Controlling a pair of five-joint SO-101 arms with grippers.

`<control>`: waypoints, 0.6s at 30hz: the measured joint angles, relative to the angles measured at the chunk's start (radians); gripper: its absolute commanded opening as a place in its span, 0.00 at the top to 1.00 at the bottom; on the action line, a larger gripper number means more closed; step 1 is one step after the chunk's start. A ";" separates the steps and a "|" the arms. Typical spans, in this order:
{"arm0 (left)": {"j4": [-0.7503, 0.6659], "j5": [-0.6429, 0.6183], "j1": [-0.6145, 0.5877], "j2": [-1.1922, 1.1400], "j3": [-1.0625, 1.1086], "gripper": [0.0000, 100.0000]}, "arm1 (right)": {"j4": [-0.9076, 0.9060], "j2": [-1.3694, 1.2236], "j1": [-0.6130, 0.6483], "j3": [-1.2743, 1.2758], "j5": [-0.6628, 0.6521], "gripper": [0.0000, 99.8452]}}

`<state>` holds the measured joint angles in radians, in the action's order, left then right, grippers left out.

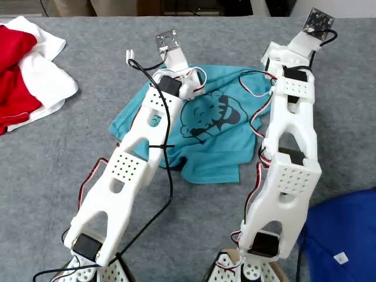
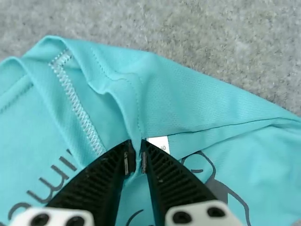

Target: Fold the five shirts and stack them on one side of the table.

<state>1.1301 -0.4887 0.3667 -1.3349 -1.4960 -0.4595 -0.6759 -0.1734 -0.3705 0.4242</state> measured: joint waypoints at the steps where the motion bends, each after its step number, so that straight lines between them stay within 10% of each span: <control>1: 0.000 0.000 0.000 0.000 0.000 0.98 | 0.000 0.000 0.000 0.000 0.000 0.99; 18: 0.092 -0.002 -0.118 0.173 -0.117 0.98 | -0.043 0.025 0.000 0.003 0.049 0.99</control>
<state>1.2221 -0.4902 0.2486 -1.1615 -1.6126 -0.5025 -0.6513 -0.1734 -0.3675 0.4733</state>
